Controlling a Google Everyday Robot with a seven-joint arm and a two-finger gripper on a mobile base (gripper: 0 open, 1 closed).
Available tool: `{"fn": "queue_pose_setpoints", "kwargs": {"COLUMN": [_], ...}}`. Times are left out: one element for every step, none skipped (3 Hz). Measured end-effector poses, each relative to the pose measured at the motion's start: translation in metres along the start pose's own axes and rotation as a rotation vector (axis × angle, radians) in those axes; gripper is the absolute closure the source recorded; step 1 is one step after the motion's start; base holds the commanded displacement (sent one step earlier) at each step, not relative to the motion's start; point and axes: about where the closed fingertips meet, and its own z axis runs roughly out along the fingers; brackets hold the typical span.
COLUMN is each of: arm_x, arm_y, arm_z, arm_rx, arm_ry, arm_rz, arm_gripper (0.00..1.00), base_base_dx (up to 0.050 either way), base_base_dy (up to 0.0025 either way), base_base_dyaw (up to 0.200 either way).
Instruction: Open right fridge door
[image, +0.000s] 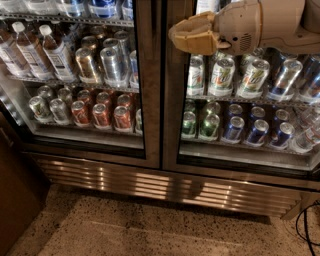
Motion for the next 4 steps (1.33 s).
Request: {"fn": "queue_pose_setpoints", "kwargs": {"arm_x": [0.0000, 0.0000, 0.0000, 0.0000], "arm_y": [0.0000, 0.0000, 0.0000, 0.0000], "arm_z": [0.0000, 0.0001, 0.0001, 0.0001], "arm_rx": [0.000, 0.000, 0.000, 0.000], "arm_ry": [0.000, 0.000, 0.000, 0.000], "arm_rz": [0.000, 0.000, 0.000, 0.000], "arm_gripper": [1.00, 0.81, 0.58, 0.35], "base_base_dx": [0.000, 0.000, 0.000, 0.000], "base_base_dy": [0.00000, 0.00000, 0.00000, 0.00000], "base_base_dyaw": [0.000, 0.000, 0.000, 0.000]}}
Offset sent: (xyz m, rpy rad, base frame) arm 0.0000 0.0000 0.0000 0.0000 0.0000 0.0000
